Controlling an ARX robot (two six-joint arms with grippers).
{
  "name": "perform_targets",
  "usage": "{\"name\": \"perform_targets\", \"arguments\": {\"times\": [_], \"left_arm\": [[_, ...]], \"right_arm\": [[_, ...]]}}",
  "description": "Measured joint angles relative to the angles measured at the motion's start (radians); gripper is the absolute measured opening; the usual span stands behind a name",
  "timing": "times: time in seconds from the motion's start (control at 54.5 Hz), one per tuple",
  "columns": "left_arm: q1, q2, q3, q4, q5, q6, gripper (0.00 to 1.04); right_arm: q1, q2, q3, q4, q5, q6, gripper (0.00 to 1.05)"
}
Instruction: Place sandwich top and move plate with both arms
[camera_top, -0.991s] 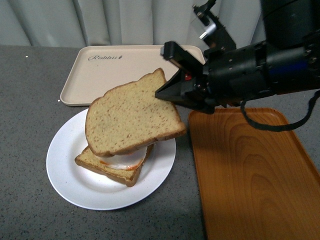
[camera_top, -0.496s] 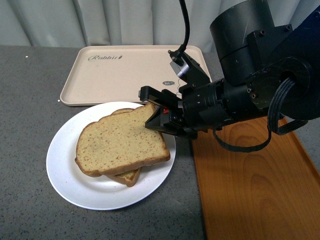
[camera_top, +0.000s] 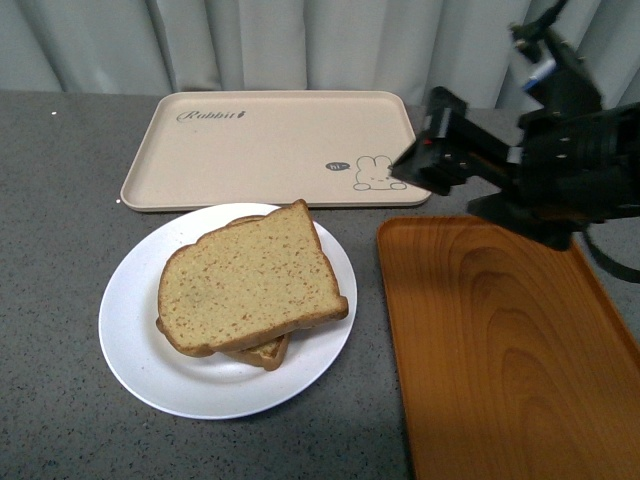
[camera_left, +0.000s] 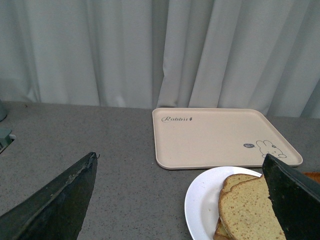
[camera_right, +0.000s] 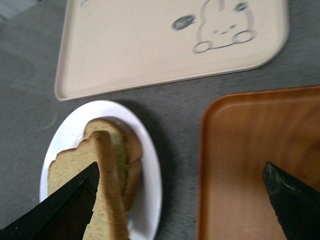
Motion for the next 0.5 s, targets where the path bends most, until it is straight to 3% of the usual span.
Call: {"name": "perform_targets", "arguments": {"times": [0.147,0.386,0.422,0.496], "left_arm": [[0.0,0.0,0.0,0.0,0.0,0.0,0.98],[0.0,0.0,0.0,0.0,0.0,0.0,0.98],[0.0,0.0,0.0,0.0,0.0,0.0,0.98],[0.0,-0.001,0.0,0.0,0.0,0.0,0.98]], "right_arm": [[-0.045,-0.151,-0.141,0.05,0.114,-0.009,0.96],[-0.079,-0.428,-0.433,0.112,0.403,-0.08,0.96],[-0.08,-0.457,-0.489,0.209,0.457,-0.125,0.92],[-0.099,-0.38,-0.62,0.629,0.474,-0.295,0.74]]}}
